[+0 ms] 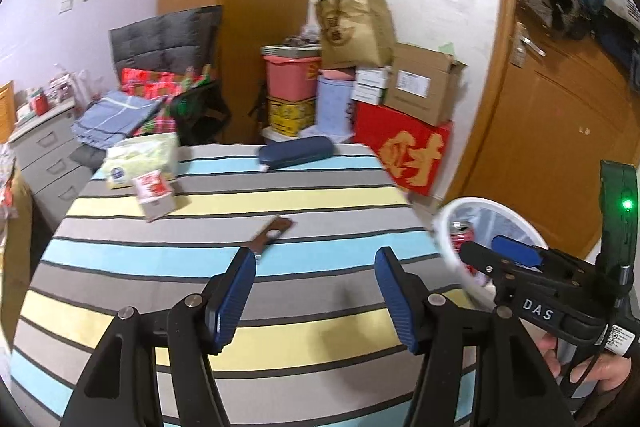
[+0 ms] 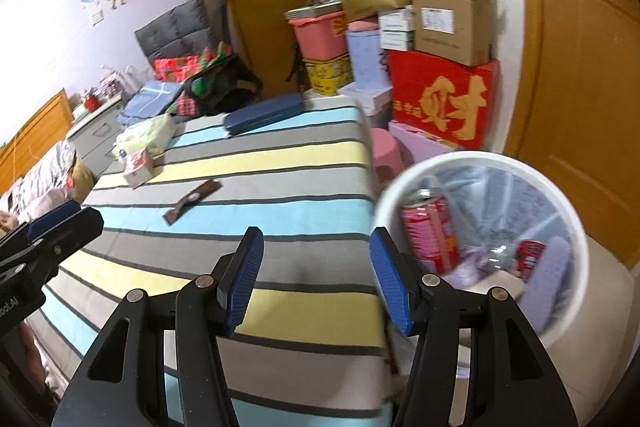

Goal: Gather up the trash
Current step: 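Move both open tools back over the table, then grasp the brown snack wrapper with the right tool while the left tool grasps the strawberry milk carton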

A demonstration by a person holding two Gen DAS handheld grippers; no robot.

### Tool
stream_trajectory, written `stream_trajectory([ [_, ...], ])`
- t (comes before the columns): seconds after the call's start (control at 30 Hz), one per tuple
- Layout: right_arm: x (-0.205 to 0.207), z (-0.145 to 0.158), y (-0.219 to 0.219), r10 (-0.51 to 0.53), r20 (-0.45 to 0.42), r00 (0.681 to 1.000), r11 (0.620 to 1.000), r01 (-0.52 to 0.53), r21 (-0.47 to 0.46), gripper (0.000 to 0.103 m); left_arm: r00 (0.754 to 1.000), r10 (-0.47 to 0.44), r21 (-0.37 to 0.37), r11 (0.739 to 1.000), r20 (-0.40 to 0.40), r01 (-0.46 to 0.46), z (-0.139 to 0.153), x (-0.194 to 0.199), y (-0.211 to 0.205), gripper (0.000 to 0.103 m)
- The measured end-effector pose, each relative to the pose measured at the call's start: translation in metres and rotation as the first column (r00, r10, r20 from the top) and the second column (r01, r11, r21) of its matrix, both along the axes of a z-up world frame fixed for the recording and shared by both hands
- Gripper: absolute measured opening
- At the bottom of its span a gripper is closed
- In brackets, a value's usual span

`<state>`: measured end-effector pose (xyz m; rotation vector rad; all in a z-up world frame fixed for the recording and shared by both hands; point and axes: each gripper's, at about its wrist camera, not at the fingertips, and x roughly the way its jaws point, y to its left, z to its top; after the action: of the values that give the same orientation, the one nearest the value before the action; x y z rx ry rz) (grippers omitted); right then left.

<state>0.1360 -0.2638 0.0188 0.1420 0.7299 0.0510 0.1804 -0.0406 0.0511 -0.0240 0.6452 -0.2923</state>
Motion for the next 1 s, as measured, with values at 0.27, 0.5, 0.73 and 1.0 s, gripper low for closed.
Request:
stream_trajectory([
  [0.27, 0.022, -0.008, 0.050, 0.096, -0.026, 0.995, 0.995, -0.096, -0.005, 0.057, 0.992, 0.122, -0.007, 0.993, -0.019, -0.122, -0.010, 0.015, 0.074, 0.063],
  [0.5, 0.049, -0.021, 0.080, 0.134, -0.077, 0.988, 0.991, -0.133, 0.014, 0.057, 0.980, 0.193, -0.013, 0.981, -0.041, -0.194, -0.021, 0.030, 0.128, 0.063],
  [0.73, 0.077, -0.037, 0.104, 0.161, -0.138, 0.977, 0.987, -0.158, 0.034, 0.057, 0.975, 0.212, -0.018, 0.977, -0.072, -0.213, -0.034, 0.057, 0.160, 0.063],
  [1.0, 0.106, -0.053, 0.122, 0.166, -0.202, 0.965, 0.986, -0.169, 0.001, 0.057, 0.971, 0.212, -0.016, 0.976, -0.110, -0.215, -0.047, 0.097, 0.175, 0.063],
])
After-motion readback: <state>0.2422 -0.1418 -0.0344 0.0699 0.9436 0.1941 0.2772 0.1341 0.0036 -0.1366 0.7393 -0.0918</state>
